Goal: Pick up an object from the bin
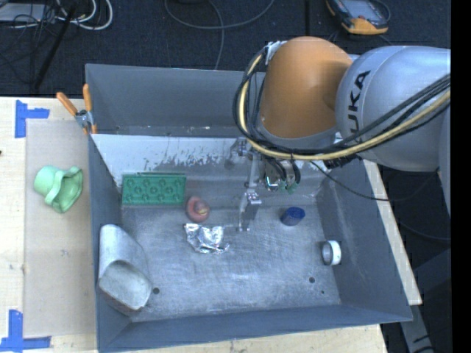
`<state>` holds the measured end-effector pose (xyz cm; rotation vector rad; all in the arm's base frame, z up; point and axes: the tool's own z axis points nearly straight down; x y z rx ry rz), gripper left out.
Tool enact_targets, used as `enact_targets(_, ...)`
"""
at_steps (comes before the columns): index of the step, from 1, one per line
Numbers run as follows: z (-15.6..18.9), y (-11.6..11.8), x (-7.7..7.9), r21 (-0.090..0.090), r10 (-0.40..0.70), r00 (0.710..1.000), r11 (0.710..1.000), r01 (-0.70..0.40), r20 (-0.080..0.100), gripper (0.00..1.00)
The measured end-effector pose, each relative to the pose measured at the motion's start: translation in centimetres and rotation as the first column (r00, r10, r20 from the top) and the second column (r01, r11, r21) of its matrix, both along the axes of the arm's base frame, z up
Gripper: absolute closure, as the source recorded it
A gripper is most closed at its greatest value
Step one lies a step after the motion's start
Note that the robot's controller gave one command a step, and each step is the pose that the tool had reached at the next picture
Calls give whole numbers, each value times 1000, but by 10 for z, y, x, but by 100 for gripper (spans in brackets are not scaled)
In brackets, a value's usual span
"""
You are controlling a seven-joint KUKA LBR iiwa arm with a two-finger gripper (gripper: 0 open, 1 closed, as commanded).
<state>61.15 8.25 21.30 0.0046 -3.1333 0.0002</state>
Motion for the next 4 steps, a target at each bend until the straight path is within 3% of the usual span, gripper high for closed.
enact_targets(1, -140, 0, -14, -1, 234, 972, 972, -234, 24, 0)
enact_targets(2, -138, 37, -14, -5, 477, 879, 879, -477, 23, 0)
enact_targets(3, -136, 37, -12, -5, 474, 880, 881, -474, 26, 100)
enact_targets(4, -32, 36, -24, -3, 693, 721, 721, -693, 15, 100)
